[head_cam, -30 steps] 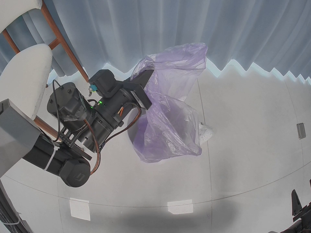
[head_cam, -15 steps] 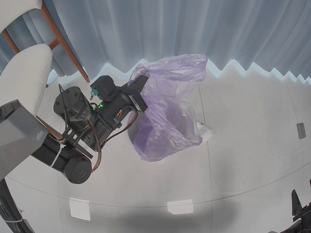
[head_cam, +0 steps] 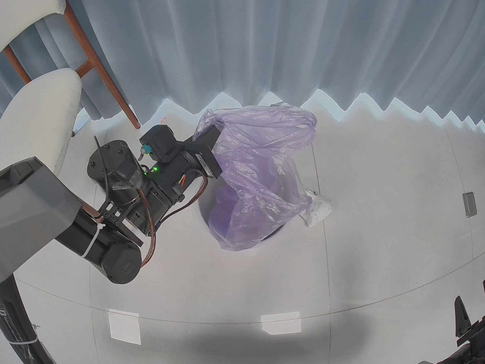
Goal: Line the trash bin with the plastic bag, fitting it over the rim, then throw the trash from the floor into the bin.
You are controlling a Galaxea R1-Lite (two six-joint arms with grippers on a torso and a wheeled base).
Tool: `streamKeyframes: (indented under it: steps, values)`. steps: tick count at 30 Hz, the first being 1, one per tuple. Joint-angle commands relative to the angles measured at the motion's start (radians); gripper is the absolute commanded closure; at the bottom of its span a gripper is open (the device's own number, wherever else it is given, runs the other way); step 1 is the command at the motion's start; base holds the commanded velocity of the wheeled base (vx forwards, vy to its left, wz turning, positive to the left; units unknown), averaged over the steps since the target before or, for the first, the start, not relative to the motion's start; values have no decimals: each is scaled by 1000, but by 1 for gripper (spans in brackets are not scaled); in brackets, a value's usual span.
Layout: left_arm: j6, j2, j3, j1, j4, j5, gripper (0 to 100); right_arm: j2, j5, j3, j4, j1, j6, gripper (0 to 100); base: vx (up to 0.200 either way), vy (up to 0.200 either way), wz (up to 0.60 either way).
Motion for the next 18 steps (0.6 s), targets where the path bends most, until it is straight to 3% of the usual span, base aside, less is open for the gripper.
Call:
streamKeyframes:
  steps: [1, 8, 11, 18]
  values:
    - [0, -1, 0, 7, 0, 0, 100, -17, 0, 16, 0, 0, 0, 0, 0, 0, 0]
    - [6, 5, 5, -5, -2, 8, 100, -15, 19, 15, 3, 0, -31, 0, 0, 0, 0]
    - [6, 4, 7, -5, -2, 8, 100, -15, 23, 15, 3, 0, 10, 0, 0, 0, 0]
    - [6, -4, 5, -1, -2, 8, 100, -15, 20, 15, 3, 0, 17, 0, 0, 0, 0]
